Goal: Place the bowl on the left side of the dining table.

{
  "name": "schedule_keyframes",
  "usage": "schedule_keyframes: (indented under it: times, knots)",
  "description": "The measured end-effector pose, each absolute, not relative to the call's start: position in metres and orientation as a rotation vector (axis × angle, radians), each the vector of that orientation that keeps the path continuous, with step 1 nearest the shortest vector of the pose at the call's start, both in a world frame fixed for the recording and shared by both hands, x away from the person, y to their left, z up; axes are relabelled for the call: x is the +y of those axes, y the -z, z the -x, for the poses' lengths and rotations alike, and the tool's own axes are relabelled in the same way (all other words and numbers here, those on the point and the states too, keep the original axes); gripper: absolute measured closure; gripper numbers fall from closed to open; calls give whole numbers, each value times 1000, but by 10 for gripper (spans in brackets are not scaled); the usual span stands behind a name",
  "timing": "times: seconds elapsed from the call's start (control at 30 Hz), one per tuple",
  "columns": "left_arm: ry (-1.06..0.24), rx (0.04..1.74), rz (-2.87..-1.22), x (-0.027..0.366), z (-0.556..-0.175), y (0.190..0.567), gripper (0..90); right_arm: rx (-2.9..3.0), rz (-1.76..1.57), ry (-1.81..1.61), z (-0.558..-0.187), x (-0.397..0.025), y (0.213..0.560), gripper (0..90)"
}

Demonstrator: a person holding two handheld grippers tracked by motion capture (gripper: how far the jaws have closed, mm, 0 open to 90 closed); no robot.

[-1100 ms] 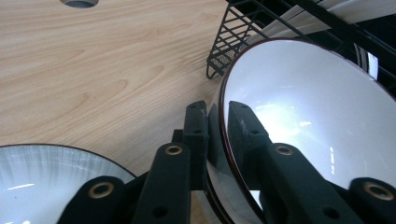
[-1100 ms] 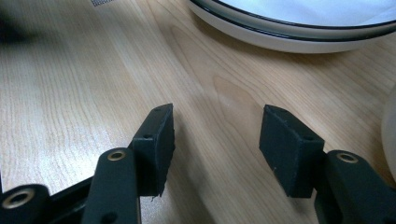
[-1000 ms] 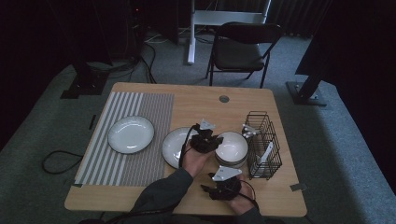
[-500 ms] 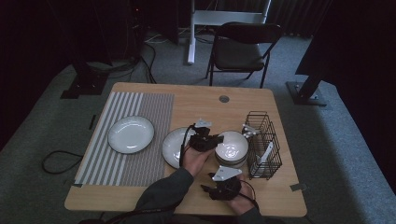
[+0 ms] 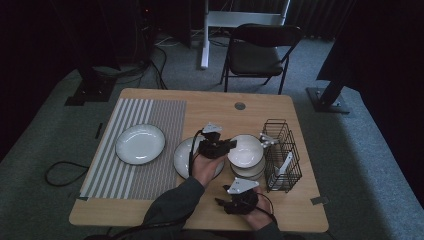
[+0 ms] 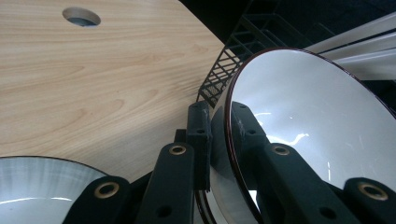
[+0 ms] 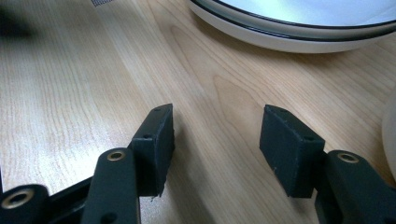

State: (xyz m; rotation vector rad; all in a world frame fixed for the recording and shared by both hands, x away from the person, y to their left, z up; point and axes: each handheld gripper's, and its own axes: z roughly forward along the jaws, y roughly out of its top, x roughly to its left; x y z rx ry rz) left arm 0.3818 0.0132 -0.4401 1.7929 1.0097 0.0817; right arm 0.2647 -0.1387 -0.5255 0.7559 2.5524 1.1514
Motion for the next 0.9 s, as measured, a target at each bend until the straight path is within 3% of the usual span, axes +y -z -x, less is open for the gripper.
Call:
schedule_keyframes:
  times: [0.9]
  knots:
    - [-95, 1054, -1696, 56, -387, 433, 809, 2554, -761, -1151, -265, -139, 525, 440]
